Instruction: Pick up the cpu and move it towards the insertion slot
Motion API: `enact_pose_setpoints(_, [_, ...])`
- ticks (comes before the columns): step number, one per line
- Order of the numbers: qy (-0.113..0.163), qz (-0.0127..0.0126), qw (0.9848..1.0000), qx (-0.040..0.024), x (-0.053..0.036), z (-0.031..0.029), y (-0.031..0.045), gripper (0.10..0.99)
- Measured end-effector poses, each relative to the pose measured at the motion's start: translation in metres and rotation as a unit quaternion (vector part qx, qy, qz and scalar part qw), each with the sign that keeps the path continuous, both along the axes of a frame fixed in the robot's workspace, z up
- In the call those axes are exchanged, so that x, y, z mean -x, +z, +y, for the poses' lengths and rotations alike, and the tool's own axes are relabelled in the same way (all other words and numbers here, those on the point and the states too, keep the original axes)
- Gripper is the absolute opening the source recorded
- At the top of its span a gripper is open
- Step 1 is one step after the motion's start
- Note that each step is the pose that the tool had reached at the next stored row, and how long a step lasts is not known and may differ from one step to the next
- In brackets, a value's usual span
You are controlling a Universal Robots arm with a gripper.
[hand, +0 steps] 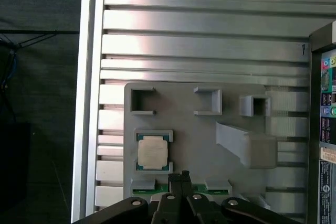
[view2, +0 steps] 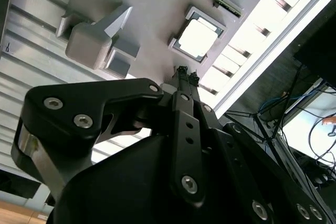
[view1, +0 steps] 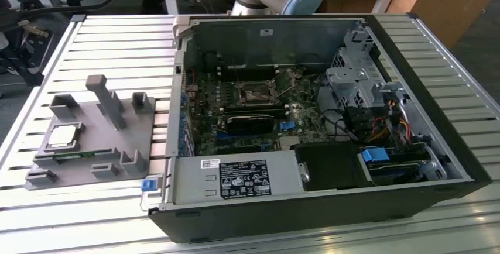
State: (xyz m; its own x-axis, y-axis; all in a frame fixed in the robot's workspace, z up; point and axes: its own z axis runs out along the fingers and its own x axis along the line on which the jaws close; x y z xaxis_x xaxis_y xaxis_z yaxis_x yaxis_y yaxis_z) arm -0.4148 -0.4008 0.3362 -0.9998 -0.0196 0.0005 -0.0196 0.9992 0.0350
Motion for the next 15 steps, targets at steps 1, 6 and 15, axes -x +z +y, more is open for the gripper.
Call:
enact_pose_setpoints(1, [0.0,0.0001,1.0,0.0001,0.0005,-0.0002,-0.0009,0.106])
enact_pose_setpoints(6, [0.0,0.0,1.0,0.0005,0.0029,-0.0016,-0.0061,0.169])
enact_pose_setpoints(15, [0.003,0.0001,1.0,0.0037,0.0059,-0.0035,-0.0177,0.525])
